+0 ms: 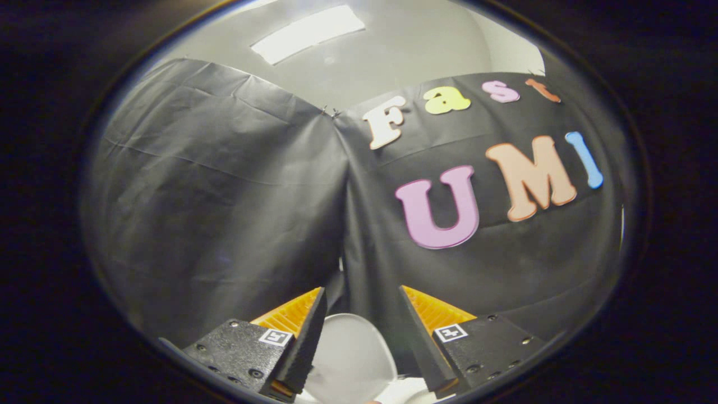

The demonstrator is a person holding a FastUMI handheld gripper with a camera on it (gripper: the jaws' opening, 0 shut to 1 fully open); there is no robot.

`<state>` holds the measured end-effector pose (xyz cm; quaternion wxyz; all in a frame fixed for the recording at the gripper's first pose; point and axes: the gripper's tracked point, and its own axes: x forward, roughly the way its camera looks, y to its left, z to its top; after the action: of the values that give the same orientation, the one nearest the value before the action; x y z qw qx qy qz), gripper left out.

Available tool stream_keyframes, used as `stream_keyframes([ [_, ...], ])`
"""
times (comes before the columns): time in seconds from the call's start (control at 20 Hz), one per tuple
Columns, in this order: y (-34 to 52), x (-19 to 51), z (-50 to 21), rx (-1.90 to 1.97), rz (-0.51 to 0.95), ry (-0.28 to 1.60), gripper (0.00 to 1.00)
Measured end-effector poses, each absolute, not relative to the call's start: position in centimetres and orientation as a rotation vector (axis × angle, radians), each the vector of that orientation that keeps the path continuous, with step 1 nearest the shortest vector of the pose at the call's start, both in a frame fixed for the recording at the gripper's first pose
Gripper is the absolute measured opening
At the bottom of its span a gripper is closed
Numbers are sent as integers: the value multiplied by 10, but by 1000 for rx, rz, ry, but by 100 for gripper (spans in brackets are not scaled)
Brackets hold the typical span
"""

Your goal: Open the toilet lid.

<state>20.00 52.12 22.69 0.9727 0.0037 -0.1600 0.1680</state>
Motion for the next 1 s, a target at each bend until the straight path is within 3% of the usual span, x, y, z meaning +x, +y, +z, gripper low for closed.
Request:
stream_keyframes([
  [0.45, 354, 171, 244, -32, 51, -334, 77],
  [1.0, 202, 123, 205, 17, -218, -287, 78],
])
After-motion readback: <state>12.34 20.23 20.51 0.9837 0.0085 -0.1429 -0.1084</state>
